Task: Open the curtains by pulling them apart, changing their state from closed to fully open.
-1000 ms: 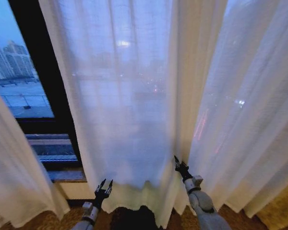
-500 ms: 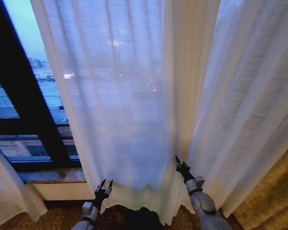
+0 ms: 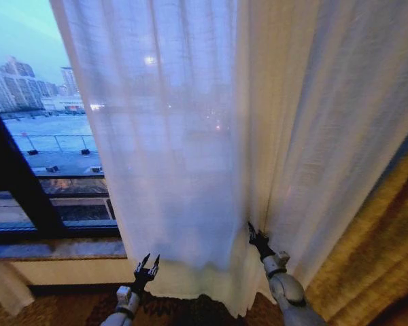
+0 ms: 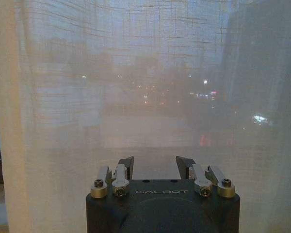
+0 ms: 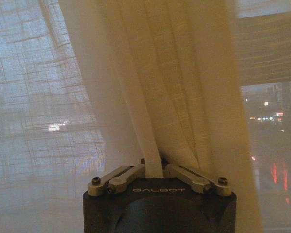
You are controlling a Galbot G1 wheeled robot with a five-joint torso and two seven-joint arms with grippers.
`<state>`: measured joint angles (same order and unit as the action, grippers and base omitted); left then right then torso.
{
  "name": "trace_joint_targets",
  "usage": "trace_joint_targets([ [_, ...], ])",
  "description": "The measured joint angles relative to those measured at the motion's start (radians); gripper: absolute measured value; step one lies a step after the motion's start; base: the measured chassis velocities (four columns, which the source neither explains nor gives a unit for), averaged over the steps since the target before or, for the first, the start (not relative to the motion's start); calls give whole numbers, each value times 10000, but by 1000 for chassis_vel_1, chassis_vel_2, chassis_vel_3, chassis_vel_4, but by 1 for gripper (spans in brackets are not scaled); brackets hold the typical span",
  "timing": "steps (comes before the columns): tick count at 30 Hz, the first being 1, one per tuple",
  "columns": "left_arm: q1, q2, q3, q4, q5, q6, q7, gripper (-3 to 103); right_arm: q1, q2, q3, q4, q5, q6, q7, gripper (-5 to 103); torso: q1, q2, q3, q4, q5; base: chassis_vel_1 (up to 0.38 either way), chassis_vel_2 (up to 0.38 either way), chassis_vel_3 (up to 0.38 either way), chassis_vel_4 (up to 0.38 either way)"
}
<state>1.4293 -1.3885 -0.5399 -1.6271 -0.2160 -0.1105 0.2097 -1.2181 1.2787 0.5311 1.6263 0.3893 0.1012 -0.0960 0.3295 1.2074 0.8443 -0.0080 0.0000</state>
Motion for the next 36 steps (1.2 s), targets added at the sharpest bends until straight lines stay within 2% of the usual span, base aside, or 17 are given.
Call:
trace_joint_targets([
  [8,0,0,0,0,0,0,0,50,-42,-10,43,13,29,18,27,0,-1,0,-1,0,-2,-357,-356,352,354],
  [17,0,-2,4,0,0,0,7,50,7,-42,43,-76,37,568,181,0,3,-1,2,-4,4,-291,-256,276,265],
  [22,0,-2,2,0,0,0,7,50,41,-52,36,-131,-242,573,216,0,0,1,0,-2,3,-11,-27,28,6],
  [25,0,2,-3,0,0,0,5,50,54,-88,14,-163,-424,573,285,0,0,0,0,1,-10,28,7,-37,-9],
  [36,0,0,0,0,0,0,0,50,356,-349,-40,-509,-609,529,595,0,0,0,1,-2,3,20,23,-17,-13],
])
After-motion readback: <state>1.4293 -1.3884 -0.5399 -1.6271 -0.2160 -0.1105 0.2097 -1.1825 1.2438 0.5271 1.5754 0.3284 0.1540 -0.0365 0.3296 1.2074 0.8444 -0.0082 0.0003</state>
